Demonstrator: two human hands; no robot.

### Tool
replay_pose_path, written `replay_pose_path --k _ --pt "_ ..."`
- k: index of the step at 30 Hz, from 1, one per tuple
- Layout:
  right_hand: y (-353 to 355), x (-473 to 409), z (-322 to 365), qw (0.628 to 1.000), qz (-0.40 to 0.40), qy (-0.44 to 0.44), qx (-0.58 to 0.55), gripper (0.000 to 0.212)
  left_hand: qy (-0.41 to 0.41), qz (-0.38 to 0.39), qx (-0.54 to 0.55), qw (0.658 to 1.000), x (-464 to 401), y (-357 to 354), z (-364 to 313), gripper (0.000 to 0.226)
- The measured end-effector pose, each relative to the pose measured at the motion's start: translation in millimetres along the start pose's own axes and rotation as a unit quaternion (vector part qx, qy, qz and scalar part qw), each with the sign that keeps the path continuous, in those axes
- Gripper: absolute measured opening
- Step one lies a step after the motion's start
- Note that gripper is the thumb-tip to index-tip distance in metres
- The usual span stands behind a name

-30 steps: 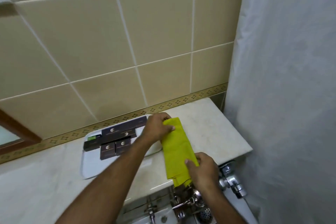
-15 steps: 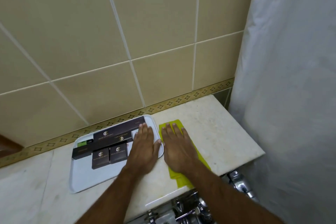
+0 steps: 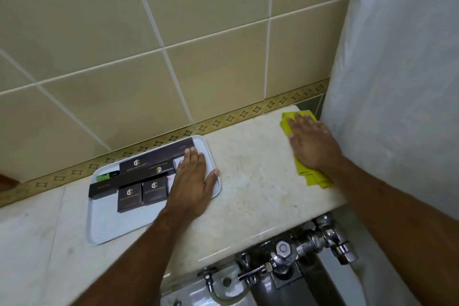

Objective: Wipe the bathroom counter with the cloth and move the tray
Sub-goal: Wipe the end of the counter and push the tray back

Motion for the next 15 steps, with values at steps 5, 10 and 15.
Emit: replay_pose_path --k 5,10,15 --pt "4.8 61.4 -10.9 0.995 -0.001 -0.1 0.006 0.055 0.003 0.011 -0.013 1.0 0.4 -1.5 -1.1 0.071" --pt "3.8 108.5 39.1 0.992 0.008 -0.128 0.006 0.057 0.005 0.003 -0.017 1.0 4.2 2.4 -4.4 0.069" --pt "-4.0 143.7 114.2 0.995 0.031 -0.097 -0.012 0.061 0.016 -0.098 -0.006 0.995 41.5 40.7 -1.4 0.066"
Point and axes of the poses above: each hand's wrist, its own x-axis away from the middle knuckle, its own y-axis out of the back of the hand, z = x × y, the point moved 7 cm from there along -x, towards the middle knuckle, and after that the axes turned 1 degree about -z, right-handed, at the moved point
